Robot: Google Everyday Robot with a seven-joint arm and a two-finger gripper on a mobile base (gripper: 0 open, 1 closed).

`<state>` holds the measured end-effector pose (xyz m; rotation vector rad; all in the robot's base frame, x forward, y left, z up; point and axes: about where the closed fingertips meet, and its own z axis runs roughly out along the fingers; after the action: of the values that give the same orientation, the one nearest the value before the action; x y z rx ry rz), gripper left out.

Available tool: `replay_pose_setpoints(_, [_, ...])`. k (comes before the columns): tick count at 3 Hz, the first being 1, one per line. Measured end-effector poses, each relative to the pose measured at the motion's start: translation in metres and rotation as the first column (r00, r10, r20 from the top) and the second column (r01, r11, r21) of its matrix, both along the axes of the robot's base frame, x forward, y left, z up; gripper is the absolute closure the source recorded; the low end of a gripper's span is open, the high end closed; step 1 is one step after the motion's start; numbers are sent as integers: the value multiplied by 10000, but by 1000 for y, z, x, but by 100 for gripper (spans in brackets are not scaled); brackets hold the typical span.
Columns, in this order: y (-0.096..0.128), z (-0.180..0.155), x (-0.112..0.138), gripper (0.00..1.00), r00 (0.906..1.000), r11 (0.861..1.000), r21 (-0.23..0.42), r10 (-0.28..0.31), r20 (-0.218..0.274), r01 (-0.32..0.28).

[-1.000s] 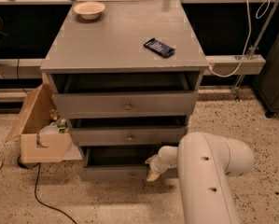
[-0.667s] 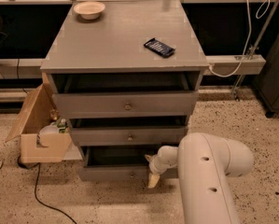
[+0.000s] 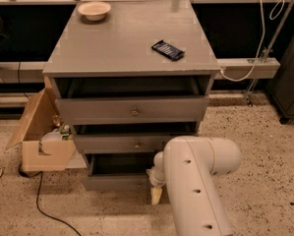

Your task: Open bottom drawer

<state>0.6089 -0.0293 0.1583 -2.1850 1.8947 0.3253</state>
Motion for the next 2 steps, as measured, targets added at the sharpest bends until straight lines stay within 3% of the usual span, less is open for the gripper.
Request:
replay_pose_setpoints(1, [0, -6, -10, 25, 9977, 9990, -444, -32, -681, 2])
replay_pose_setpoints(2, [-7, 2, -19, 48, 9956, 9968, -781, -247, -902, 176])
